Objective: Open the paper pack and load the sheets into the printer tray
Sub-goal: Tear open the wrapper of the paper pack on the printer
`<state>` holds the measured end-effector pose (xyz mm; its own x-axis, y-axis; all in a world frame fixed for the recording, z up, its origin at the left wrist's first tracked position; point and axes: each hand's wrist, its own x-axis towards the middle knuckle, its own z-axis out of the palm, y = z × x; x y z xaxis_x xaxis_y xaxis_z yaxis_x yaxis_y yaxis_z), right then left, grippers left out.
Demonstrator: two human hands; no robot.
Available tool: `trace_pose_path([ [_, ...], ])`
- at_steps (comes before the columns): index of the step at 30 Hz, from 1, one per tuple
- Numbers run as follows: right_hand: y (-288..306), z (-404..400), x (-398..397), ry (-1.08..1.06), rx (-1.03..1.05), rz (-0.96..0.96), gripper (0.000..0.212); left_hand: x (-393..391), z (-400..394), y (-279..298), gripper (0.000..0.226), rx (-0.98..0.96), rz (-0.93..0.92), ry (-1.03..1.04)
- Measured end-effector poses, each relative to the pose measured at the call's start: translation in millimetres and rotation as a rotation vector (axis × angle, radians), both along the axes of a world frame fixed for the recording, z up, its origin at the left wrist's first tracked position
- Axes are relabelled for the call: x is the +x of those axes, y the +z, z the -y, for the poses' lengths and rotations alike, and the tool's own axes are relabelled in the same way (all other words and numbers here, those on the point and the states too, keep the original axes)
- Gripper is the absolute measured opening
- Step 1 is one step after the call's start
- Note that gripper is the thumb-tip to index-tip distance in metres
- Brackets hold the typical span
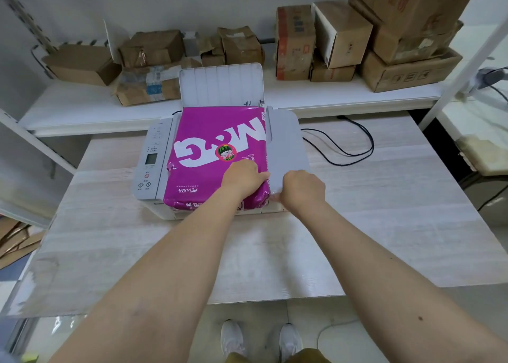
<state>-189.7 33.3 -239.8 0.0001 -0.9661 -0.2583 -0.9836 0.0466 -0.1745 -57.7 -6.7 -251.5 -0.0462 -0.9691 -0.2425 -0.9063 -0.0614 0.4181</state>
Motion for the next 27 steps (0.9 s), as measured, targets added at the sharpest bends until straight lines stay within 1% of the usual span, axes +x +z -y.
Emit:
trace_pose_path([
  [1,-3,-1,0,-0.024,-0.110,-0.014,0.039,0,-3,0,0.054,0.010,0.023,-0.007],
  [2,-5,-2,0,-0.027,-0.174,-0.030,0.046,0,-6,-1,0.053,0.022,0.040,-0.013],
  [3,-7,-3,0,-0.007,-0.206,-0.035,0.050,0,-9,-1,0.052,0.035,0.049,-0.013],
  [4,-8,-3,0,0.039,-0.221,-0.027,0.049,-1,-11,-1,0.050,0.045,0.051,-0.010],
  [7,-12,-2,2,0.200,-0.231,-0.013,0.028,-5,-14,0,0.044,0.076,0.067,-0.017],
  [9,-13,-2,2,0.215,-0.229,0.001,0.020,-8,-16,2,0.041,0.126,0.096,-0.032],
  [12,-17,-2,0,0.183,-0.218,0.036,0.013,-10,-18,4,0.035,0.174,0.123,-0.016],
  [14,-20,-1,-3,0.175,-0.209,0.086,0.014,-12,-17,5,0.028,0.174,0.114,0.018],
  [17,-21,-4,-7,0.194,-0.198,0.151,0.018,-17,-18,7,0.036,0.151,0.166,0.021],
  [19,-24,-8,-9,0.206,-0.194,0.158,0.020,-19,-17,6,0.034,0.132,0.203,0.006],
  [23,-27,-15,-7,0.174,-0.155,0.167,0.019,-17,-12,5,0.034,0.124,0.187,-0.010],
  [27,-19,-19,-5,0.156,-0.047,0.206,0.022,-17,-15,6,0.036,0.119,0.157,-0.010],
])
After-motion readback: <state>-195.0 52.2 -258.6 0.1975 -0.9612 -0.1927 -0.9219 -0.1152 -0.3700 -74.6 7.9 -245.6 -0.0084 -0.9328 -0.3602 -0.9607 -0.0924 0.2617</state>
